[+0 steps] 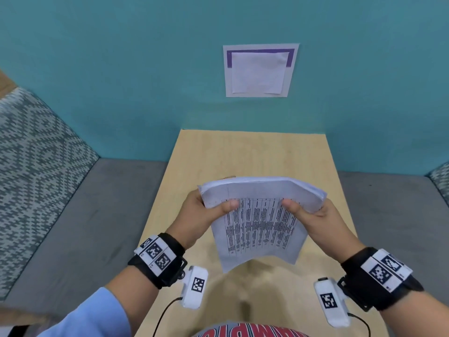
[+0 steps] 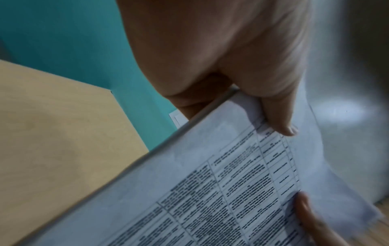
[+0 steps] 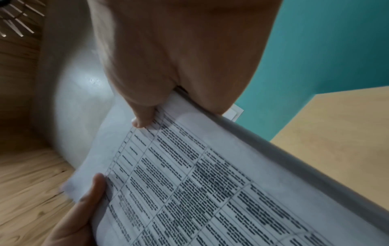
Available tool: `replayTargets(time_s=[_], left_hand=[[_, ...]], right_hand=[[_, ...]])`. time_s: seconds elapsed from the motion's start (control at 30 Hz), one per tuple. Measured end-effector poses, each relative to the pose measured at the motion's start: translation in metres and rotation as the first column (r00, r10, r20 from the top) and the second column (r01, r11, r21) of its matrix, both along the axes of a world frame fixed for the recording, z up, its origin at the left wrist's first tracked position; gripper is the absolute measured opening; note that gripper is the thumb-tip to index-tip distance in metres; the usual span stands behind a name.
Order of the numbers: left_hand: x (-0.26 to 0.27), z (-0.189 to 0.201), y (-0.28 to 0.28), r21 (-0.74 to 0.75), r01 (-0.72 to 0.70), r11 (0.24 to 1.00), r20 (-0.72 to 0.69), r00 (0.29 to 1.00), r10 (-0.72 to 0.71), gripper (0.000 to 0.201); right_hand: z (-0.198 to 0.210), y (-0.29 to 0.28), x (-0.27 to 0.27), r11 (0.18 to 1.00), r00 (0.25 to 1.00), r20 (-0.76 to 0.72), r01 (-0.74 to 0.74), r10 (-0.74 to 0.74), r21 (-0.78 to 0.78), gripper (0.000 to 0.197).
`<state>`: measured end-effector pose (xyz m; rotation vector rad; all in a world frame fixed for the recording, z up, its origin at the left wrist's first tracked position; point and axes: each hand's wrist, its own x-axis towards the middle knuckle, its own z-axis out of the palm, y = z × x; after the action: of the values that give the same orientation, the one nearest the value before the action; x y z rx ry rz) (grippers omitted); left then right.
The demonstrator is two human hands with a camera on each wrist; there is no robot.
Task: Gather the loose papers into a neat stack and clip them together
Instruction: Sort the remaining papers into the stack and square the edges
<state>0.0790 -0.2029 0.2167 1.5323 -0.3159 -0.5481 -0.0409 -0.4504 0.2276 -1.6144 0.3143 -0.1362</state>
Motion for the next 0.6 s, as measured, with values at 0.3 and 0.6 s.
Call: replayTargets(time_s=[0.3, 0.6], left_hand=[[-0.001, 0.008, -0.011, 0.069, 0.083, 0.994, 0.007, 0.996, -0.084, 0.019], [-0.005, 0.007, -0.032, -0.049, -0.289, 0.956, 0.134, 0.947, 0.293, 0.006]], right_hand=[[-0.003, -0.005, 0.003, 0.995, 0.998, -0.032, 0.058, -0.056, 0.081, 0.014], [-0.002, 0.005, 0.014, 0.992, 0.978, 0.167, 0.123, -0.125, 0.026, 0.019]])
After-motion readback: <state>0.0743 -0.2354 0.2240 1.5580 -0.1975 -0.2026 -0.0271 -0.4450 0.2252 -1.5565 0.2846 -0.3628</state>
